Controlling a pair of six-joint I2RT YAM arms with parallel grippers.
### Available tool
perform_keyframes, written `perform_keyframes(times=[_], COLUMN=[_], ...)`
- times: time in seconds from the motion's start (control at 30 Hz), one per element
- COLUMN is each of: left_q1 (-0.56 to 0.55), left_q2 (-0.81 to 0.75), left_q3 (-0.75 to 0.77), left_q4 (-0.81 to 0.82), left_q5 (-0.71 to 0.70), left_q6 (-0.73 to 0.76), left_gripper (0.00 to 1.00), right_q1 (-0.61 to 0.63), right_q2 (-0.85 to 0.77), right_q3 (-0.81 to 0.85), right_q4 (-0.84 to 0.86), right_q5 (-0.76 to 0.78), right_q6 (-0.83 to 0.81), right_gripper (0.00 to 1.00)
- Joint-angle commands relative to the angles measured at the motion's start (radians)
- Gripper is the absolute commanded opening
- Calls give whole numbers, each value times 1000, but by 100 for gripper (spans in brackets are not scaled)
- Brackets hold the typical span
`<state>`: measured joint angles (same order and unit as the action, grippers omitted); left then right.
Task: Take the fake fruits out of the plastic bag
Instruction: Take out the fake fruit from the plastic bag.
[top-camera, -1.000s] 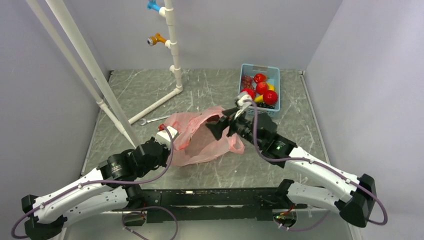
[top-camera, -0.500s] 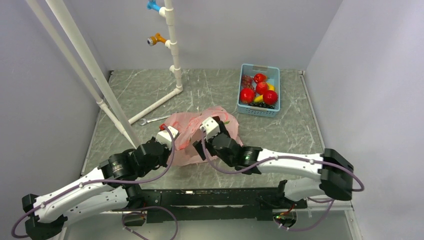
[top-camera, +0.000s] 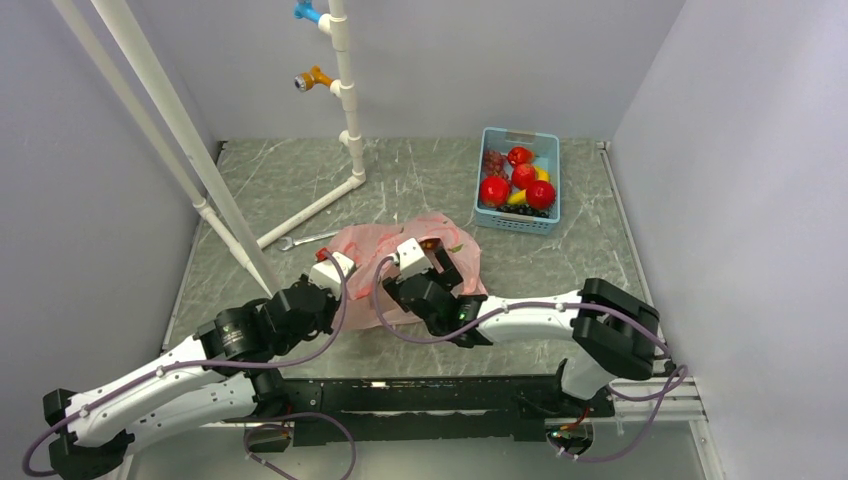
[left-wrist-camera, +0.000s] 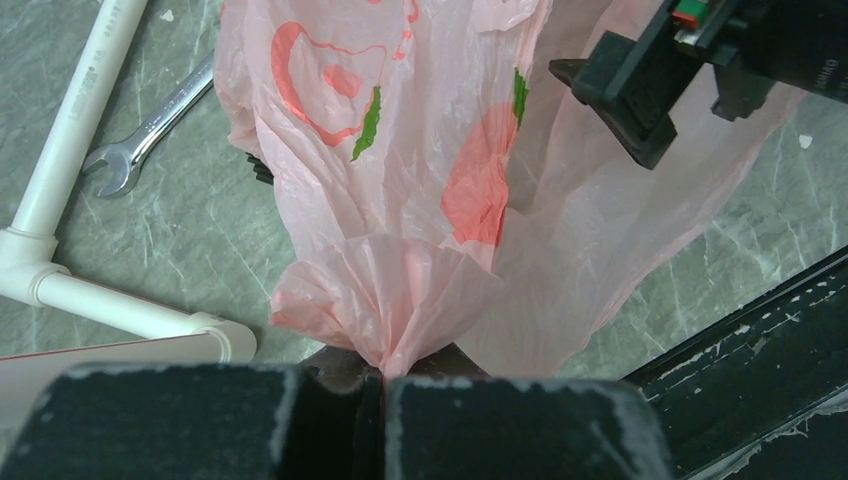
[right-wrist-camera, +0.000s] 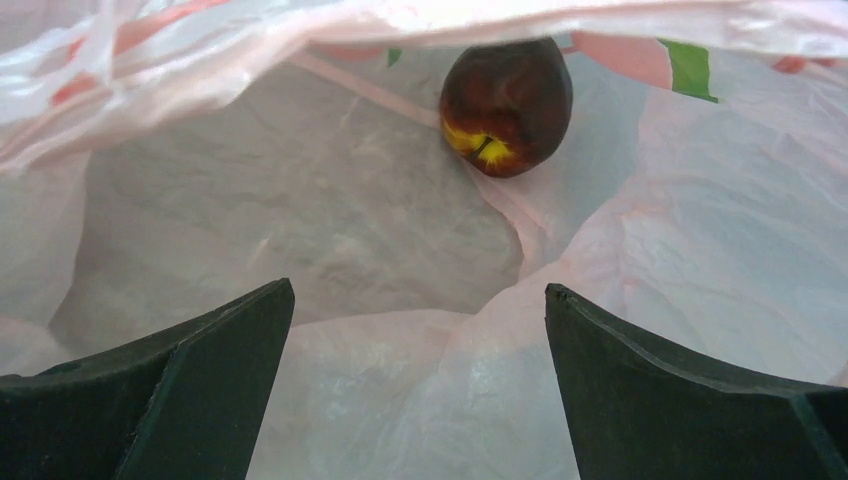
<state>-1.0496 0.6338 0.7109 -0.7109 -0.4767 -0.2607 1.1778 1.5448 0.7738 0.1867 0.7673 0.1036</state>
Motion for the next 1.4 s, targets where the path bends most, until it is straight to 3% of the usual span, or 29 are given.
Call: perform_keyframes(times=[0.0, 0.57, 0.97, 1.37], left_q1=[-15, -64, -65, -68], left_q2=[-44, -58, -14, -11], left_q3=[28, 29, 34, 31], left_q4=[1, -16, -5, 5], left_q5=[-44, -84, -51, -35], left_q6=[-22, -44, -24, -14], left_gripper=[0, 0, 0, 0], right_q1=[-27, -170, -295, -343], right_q2=[55, 319, 344, 384], right_q3=[51, 193, 240, 261], right_q4=[103, 213, 250, 404], right_q5=[75, 8, -140, -121], right_q6=[-19, -119, -54, -26], right_gripper=[99, 99, 99, 99])
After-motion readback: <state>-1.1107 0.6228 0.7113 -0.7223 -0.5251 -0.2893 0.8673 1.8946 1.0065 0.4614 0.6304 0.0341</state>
